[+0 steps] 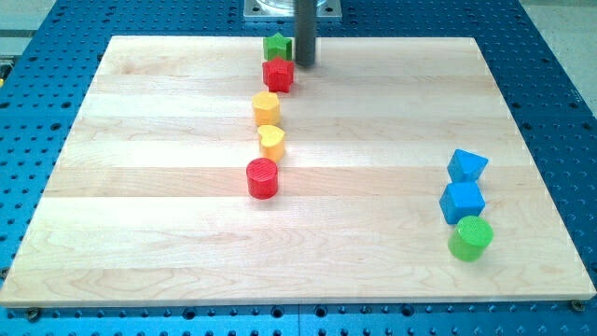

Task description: Move the blue triangle below the red circle

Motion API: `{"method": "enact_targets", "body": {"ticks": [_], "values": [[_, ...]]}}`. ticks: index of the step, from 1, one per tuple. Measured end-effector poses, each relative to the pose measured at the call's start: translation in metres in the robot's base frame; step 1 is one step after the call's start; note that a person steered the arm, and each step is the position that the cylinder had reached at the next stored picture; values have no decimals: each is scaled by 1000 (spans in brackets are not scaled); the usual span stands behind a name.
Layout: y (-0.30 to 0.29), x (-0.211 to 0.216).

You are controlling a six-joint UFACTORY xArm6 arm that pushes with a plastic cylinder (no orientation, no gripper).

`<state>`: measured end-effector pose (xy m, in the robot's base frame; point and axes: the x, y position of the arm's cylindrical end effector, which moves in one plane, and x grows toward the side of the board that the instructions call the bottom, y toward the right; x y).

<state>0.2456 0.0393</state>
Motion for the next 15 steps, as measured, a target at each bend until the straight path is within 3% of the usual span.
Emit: {"method": "enact_targets", "body": {"ticks": [1, 2, 3, 4, 5, 6, 7, 8, 9, 10, 11, 12, 14, 15], "values": [[122, 9], [211, 93], [236, 180], [208, 243], [170, 248], [182, 226], [149, 204], [65, 239], [81, 218], [64, 195], [31, 215], [29, 186], [5, 250], [-1, 257]]}}
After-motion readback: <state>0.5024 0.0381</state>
